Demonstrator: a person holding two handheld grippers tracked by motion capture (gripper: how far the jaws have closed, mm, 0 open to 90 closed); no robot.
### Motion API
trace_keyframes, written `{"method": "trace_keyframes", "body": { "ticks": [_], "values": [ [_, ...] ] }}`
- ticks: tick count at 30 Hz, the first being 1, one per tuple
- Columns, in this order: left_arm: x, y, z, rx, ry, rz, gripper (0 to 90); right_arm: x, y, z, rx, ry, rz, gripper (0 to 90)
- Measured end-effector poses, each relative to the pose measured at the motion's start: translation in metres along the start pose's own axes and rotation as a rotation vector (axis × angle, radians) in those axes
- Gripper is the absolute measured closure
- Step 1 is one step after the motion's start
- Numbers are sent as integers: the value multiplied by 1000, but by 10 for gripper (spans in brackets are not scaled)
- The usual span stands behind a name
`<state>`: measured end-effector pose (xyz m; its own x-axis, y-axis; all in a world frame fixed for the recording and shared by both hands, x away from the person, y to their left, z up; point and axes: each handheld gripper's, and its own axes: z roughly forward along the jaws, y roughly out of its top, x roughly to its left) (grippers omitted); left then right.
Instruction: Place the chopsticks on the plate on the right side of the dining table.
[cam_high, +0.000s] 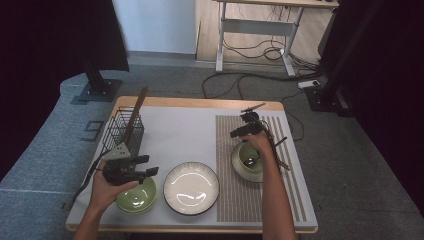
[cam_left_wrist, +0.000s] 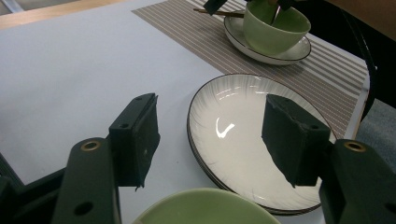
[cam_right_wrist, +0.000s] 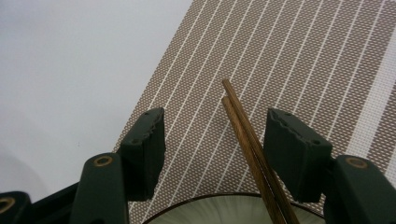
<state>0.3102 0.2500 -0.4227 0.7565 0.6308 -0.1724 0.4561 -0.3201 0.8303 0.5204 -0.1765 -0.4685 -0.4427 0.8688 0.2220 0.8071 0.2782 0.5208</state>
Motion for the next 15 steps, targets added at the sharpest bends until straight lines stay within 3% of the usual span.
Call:
{"method": "trace_keyframes", "body": {
  "ticks": [3, 8, 15],
  "values": [
    [0, 1, -2, -21, -43, -13, 364, 0, 0, 0, 5, 13, -3, 390],
    [-1, 1, -3, -19, -27, -8, 364, -1, -1, -1, 11, 27, -6, 389],
    [-1, 1, -2, -19, -26, -9, 363, 0, 0, -5, -22, 17, -10, 388]
  ]
}}
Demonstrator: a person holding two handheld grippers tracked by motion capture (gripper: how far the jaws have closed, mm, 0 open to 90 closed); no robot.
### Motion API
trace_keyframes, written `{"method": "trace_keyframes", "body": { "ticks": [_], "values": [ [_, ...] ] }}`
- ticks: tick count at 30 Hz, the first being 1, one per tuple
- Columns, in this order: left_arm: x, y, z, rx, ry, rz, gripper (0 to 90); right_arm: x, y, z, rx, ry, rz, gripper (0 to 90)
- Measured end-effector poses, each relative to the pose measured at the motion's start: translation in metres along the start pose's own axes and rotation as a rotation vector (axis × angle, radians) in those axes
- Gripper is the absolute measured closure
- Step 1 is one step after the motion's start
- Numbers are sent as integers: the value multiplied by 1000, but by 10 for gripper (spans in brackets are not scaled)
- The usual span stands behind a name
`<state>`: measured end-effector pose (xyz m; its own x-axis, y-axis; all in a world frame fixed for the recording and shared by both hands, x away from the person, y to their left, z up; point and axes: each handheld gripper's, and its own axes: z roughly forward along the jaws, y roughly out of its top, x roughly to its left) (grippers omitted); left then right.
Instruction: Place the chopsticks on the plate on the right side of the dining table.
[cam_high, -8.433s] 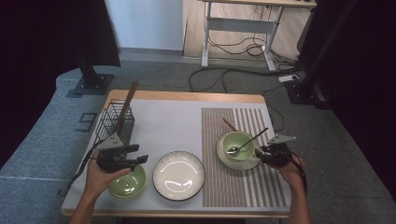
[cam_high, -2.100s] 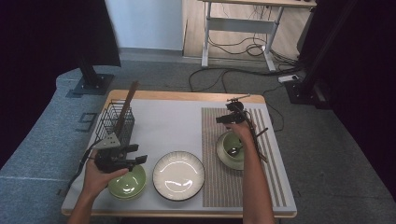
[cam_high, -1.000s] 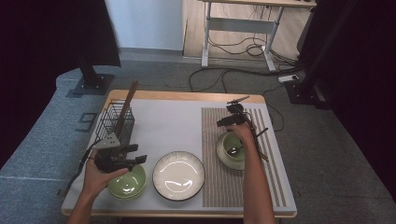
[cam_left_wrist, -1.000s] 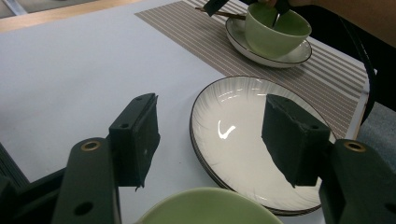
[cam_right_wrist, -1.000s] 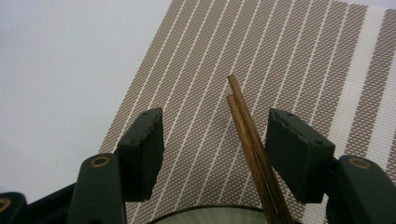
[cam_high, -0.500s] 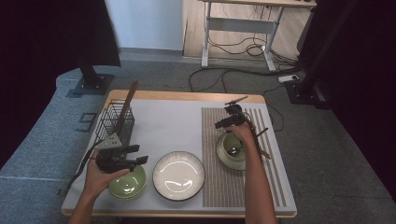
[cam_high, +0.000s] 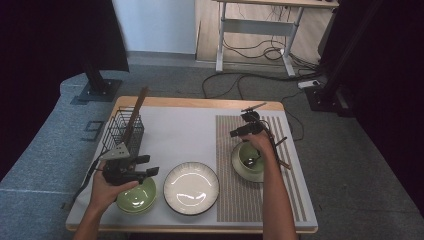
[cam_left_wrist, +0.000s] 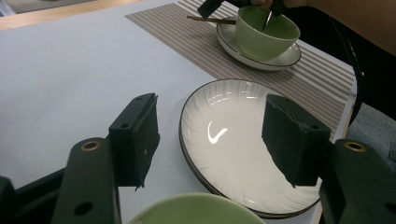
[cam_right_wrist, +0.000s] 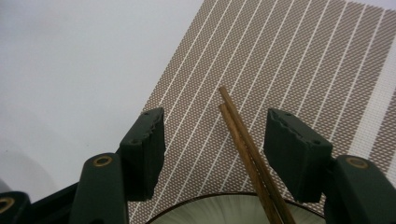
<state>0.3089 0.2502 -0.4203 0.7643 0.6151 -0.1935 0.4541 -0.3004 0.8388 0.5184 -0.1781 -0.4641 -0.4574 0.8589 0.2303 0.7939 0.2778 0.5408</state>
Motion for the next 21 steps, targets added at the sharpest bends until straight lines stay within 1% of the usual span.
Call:
{"method": "trace_keyframes", "body": {
  "ticks": [4, 8, 10, 12, 14, 18, 21],
  "values": [
    [0, 0, -1, -2, -1, 0, 363, 0, 1, -5, -24, -16, 1, 384],
    [0, 0, 0, 3, -3, -1, 362, 0, 2, -8, -58, -60, 2, 375],
    [0, 0, 1, 5, -5, -2, 362, -1, 2, -9, -79, -90, 3, 371],
    [-1, 0, 1, 7, -6, 0, 361, -2, 3, -10, -91, -112, 12, 368],
    [-1, 0, 1, 6, -7, 1, 362, -4, 3, -9, -93, -126, 15, 362],
    [0, 1, -1, 2, -4, 1, 362, -6, 3, -6, -79, -153, 25, 352],
    [0, 0, 0, 3, -4, 1, 362, -8, 3, -4, -72, -170, 23, 348]
  ]
}}
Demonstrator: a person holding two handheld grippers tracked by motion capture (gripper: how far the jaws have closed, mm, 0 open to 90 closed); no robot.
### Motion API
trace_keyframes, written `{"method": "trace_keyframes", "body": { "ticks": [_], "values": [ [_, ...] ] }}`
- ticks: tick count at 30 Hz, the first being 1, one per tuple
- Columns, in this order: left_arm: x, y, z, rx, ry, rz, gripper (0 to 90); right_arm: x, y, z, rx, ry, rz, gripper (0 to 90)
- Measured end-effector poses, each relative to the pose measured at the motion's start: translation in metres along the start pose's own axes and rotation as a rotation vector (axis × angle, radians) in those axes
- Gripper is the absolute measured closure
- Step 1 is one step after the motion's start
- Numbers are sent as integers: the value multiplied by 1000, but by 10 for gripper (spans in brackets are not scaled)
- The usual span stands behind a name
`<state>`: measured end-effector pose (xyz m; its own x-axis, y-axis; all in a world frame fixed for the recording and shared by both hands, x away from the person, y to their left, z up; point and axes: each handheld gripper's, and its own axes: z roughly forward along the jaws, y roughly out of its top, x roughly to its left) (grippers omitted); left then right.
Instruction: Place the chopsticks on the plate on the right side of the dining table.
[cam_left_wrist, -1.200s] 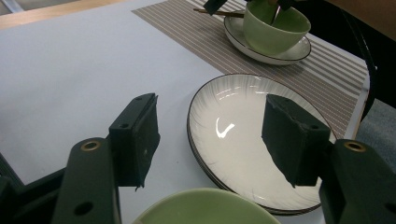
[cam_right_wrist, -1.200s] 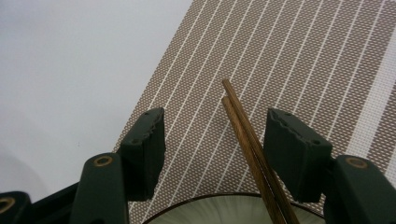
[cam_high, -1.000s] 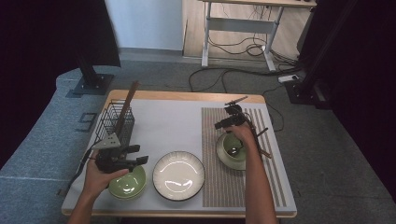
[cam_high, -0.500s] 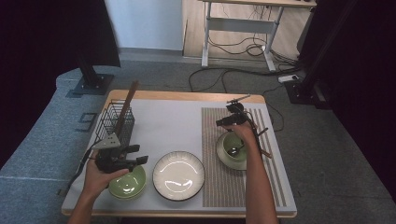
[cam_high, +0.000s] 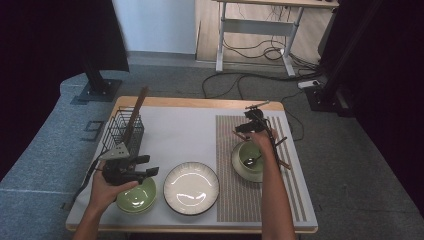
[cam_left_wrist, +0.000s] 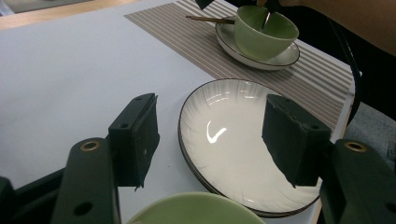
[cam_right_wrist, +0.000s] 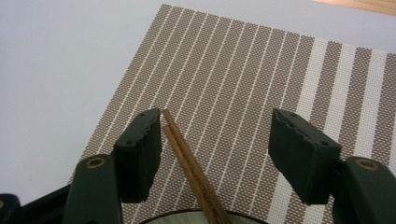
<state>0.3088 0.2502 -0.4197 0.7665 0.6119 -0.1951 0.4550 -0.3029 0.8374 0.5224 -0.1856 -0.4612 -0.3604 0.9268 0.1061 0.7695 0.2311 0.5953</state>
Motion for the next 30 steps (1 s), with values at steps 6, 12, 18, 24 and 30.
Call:
{"method": "trace_keyframes", "body": {
  "ticks": [6, 12, 18, 24, 30],
  "values": [
    [0, 0, 2, 7, 0, 1, 361, -2, 0, 3, 6, -36, 9, 345],
    [0, -1, 2, 10, 0, 1, 361, -5, -1, 7, 26, -62, 20, 338],
    [0, -1, 2, 12, -1, 2, 361, -6, -2, 11, 44, -87, 28, 332],
    [0, -1, 2, 13, -1, 2, 361, -7, -2, 13, 51, -108, 44, 331],
    [0, -1, 3, 14, -1, 3, 360, -8, -2, 14, 62, -116, 47, 330]
  ]
}}
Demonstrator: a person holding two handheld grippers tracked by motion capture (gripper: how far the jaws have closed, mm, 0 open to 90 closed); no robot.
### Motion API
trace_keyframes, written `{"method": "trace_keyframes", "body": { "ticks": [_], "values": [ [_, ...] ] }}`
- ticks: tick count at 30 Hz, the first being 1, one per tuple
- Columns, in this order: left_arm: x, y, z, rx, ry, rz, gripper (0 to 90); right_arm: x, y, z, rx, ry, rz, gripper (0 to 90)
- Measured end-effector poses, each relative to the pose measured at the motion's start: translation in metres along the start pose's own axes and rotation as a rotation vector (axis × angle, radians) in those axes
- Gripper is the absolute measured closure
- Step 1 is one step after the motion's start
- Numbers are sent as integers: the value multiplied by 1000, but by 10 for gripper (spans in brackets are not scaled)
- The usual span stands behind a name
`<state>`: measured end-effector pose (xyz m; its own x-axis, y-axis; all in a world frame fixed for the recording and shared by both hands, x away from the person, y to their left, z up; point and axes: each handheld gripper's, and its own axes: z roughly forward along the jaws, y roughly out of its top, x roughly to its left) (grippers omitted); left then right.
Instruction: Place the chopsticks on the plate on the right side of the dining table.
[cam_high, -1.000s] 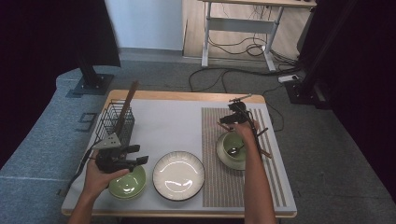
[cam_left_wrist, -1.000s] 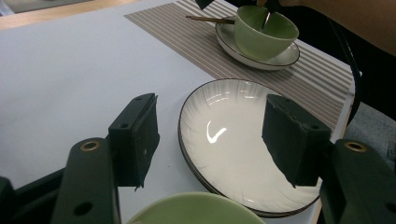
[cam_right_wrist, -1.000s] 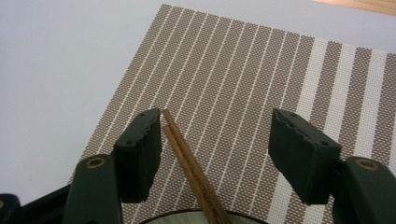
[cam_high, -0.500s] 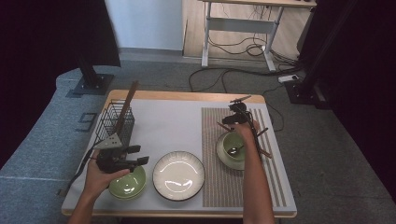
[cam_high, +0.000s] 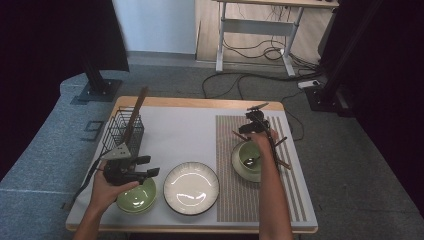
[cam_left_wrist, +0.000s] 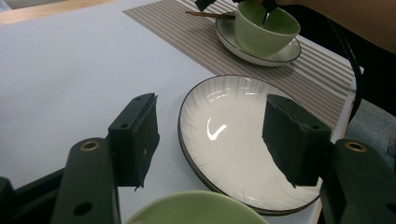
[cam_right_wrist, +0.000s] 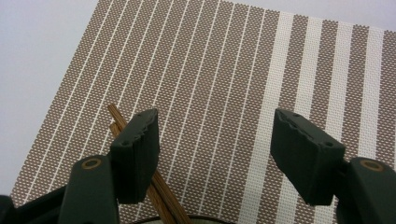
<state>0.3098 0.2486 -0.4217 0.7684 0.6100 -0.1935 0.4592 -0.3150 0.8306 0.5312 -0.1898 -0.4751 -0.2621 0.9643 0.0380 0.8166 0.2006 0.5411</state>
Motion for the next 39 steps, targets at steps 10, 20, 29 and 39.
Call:
{"method": "trace_keyframes", "body": {
  "ticks": [10, 20, 29, 39],
  "values": [
    [0, 0, 2, 7, 1, 1, 360, 4, 0, -1, -3, 11, -39, 329],
    [0, -1, 3, 10, -1, 1, 360, 10, 0, -2, 2, 24, -102, 330],
    [-1, -1, 4, 14, -3, 0, 357, 14, -1, -2, 15, 39, -138, 325],
    [-1, -1, 5, 14, -3, 0, 357, 16, 0, -3, -10, 38, -135, 322]
  ]
}}
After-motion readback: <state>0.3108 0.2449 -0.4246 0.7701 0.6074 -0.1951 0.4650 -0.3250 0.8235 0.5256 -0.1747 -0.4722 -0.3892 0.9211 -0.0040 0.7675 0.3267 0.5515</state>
